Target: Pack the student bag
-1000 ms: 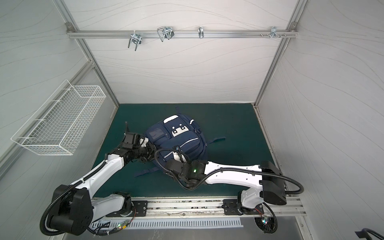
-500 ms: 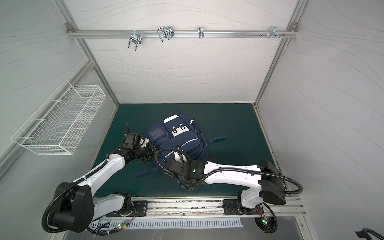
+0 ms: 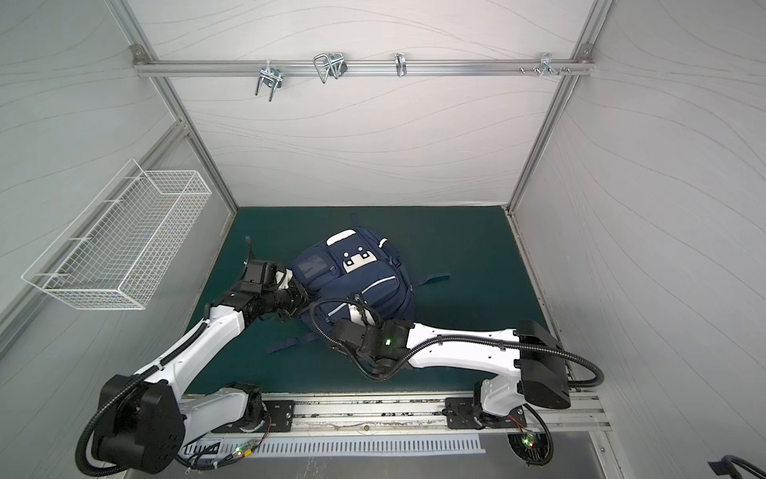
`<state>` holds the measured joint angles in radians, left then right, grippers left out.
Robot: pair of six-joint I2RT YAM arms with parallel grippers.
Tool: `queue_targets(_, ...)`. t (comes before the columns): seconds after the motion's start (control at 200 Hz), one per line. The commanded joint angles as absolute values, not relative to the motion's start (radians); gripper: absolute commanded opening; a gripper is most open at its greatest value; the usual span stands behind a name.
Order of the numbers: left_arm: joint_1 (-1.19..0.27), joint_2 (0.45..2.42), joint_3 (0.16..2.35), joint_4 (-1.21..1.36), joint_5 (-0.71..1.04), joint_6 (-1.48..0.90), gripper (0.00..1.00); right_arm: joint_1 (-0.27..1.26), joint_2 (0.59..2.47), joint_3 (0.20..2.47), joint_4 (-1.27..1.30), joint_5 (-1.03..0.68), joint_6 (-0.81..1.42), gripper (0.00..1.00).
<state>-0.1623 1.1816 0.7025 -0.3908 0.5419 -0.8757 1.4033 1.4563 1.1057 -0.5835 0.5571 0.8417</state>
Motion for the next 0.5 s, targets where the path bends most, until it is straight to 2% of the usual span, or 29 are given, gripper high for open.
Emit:
queue_targets(0.0, -0.161, 1.204, 0.681, -0.264, 0.600, -0.921, 0.37, 1.410, 1.417, 1.094, -0.575, 0.554, 0.867, 0.65)
queue_targets(0.11, -0.163, 1.202, 0.661, -0.182, 0.624, -0.955, 0.37, 1.409, 1.427, 1.096, -0.559, 0.542, 0.864, 0.65)
queue_targets(0.495, -0.228, 1.288, 0.647, -0.171, 0.574, -0.960, 0.31, 1.409, 1.436, 1.109, -0.571, 0.539, 0.902, 0.65)
